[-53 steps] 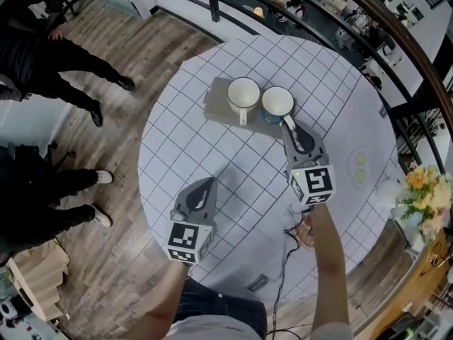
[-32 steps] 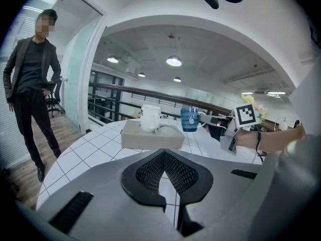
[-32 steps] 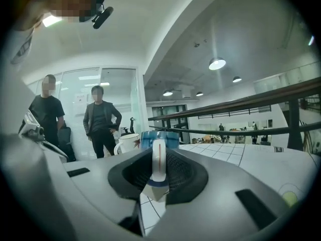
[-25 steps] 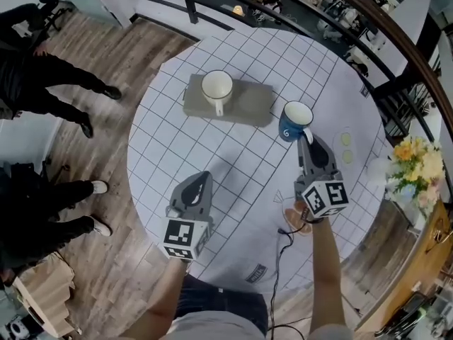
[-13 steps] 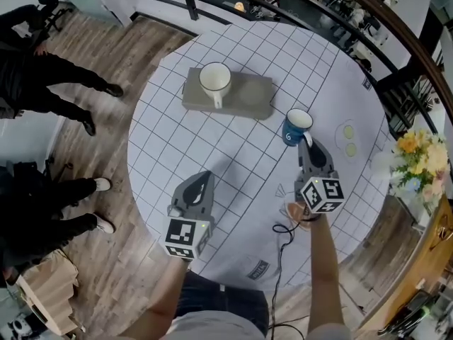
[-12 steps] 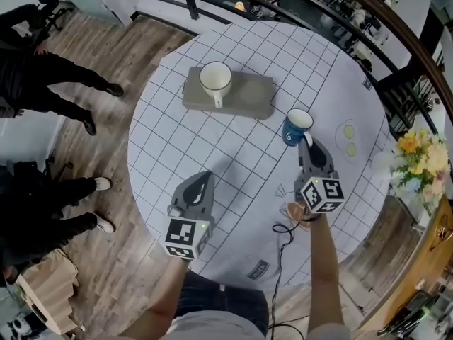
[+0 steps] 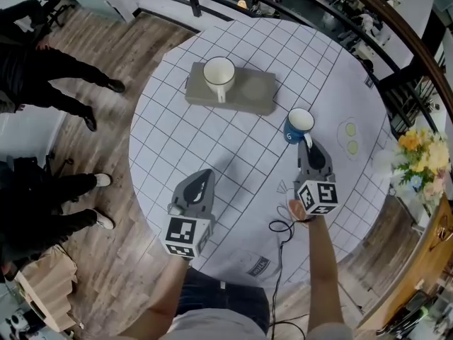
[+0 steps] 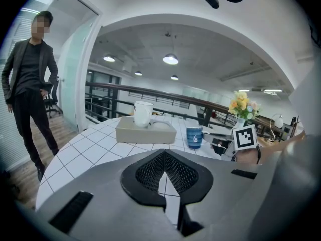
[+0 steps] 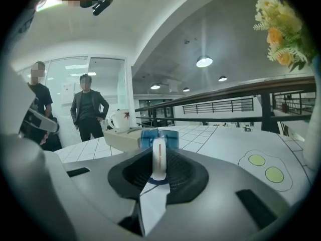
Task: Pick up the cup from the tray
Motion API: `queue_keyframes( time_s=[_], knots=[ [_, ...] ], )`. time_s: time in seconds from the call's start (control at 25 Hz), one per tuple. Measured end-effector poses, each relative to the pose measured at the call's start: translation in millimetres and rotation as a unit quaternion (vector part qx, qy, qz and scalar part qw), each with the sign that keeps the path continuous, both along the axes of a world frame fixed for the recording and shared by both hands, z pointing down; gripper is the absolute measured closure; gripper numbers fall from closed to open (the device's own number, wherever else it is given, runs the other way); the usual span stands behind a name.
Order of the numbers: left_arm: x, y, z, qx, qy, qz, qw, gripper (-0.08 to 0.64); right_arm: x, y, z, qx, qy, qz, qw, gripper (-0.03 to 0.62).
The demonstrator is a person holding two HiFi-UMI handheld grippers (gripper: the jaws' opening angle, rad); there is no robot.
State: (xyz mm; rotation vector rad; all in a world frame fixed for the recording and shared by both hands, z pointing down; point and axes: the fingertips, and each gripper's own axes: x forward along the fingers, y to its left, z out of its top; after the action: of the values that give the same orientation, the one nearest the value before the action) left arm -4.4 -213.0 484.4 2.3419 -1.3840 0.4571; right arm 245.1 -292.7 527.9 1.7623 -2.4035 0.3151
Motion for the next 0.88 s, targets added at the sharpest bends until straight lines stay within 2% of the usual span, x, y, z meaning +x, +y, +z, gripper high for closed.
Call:
queue_keyframes(
  time_s=[0.12, 0.68, 0.88],
  knots=[
    [0.0, 3.4, 1.0, -0.002, 0.003, -0.001, 1.0000, 0.552, -5.6, 9.2, 5.9, 0.002, 0.022, -0.006, 1.000, 0.538],
    [-1.3, 10.7, -1.6, 0.005, 0.008, -0.005, 0.9999, 0.552, -11.1, 31.2, 30.8, -0.019, 0.061, -0.006, 0.998, 0.538],
    [-2.9, 10.1, -10.3, 0.018, 0.015, -0.009, 0.9997, 0.552, -3.2, 35.6, 21.5, -0.013, 0.043, 0.027, 0.999, 0.474]
  ],
)
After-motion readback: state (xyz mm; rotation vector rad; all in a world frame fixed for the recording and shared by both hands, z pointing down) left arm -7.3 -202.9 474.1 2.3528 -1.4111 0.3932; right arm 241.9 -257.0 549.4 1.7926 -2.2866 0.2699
